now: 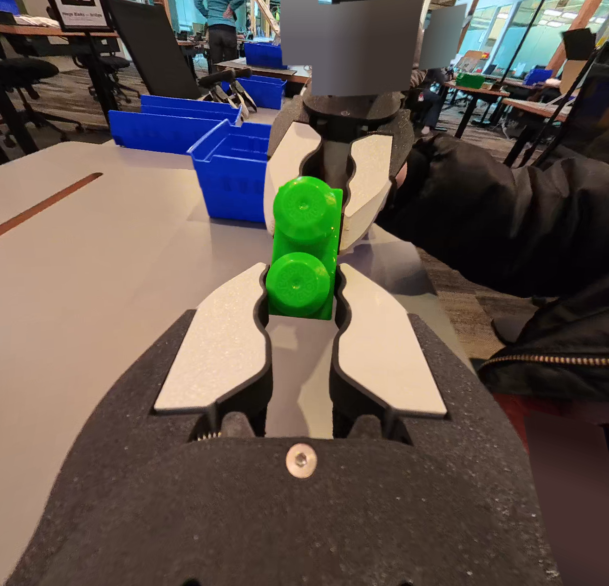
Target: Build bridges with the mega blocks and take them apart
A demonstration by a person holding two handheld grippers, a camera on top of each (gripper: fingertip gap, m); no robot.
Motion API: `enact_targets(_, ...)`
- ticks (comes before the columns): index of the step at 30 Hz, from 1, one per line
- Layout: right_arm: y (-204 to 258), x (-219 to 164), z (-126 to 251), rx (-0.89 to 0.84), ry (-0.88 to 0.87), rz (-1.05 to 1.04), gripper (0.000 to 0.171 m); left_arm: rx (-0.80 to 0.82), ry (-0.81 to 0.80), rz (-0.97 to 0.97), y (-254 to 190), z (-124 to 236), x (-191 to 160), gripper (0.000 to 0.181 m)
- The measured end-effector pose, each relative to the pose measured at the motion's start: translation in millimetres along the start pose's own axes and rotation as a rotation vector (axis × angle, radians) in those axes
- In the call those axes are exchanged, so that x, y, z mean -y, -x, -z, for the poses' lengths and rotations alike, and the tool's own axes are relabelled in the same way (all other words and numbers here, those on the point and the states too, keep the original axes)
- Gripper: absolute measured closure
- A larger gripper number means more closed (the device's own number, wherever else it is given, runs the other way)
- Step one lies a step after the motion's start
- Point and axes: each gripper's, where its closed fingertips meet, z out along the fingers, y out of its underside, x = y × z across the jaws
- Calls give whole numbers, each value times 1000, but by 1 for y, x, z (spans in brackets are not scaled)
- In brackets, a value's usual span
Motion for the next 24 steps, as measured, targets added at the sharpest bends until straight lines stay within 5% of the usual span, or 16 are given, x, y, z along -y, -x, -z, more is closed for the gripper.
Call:
enact_targets(9,-9,-19,-44,76,8,-78,135,2,72,86,21,26,-37,144)
enact_targets(24,-5,-17,-40,79,41,-121,135,-38,18,125,16,29,-30,144)
